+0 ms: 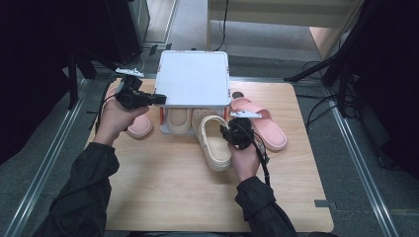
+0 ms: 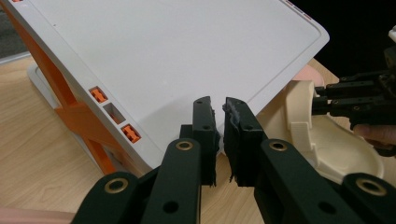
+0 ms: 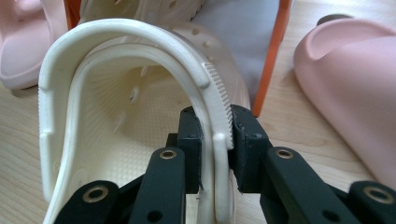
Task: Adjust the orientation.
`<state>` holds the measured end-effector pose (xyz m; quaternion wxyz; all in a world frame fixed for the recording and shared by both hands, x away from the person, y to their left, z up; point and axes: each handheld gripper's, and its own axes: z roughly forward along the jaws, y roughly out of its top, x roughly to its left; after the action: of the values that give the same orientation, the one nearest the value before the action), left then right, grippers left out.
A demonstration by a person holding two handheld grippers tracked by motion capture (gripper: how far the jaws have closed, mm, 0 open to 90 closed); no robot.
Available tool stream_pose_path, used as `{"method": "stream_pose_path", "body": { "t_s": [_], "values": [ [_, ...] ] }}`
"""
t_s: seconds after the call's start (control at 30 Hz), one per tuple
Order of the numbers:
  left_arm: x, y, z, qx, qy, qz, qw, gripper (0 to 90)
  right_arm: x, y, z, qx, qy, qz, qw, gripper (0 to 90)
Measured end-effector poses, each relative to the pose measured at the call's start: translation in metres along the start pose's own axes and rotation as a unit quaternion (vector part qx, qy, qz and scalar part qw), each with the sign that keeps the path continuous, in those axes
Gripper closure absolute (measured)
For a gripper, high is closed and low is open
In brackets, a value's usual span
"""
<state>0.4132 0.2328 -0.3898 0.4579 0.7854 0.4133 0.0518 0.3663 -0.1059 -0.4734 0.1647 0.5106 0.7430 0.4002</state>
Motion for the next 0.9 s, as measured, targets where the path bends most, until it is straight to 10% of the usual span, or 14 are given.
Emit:
{"method": "stream_pose_path", "body": {
  "t_s": [0.5, 0.9],
  "values": [
    [0.001, -0.001, 0.000, -0.001, -0.004, -0.004, 1.0000, 82.6, 0.006, -0.007, 0.011, 0.011, 0.038, 0.009, 0.9992, 62.9],
    [0.000, 0.000, 0.000, -0.001, 0.001, -0.004, 1.0000, 82.5, 0.002, -0.005, -0.023, 0.002, 0.075, 0.000, 0.9972, 56.2]
  ]
}}
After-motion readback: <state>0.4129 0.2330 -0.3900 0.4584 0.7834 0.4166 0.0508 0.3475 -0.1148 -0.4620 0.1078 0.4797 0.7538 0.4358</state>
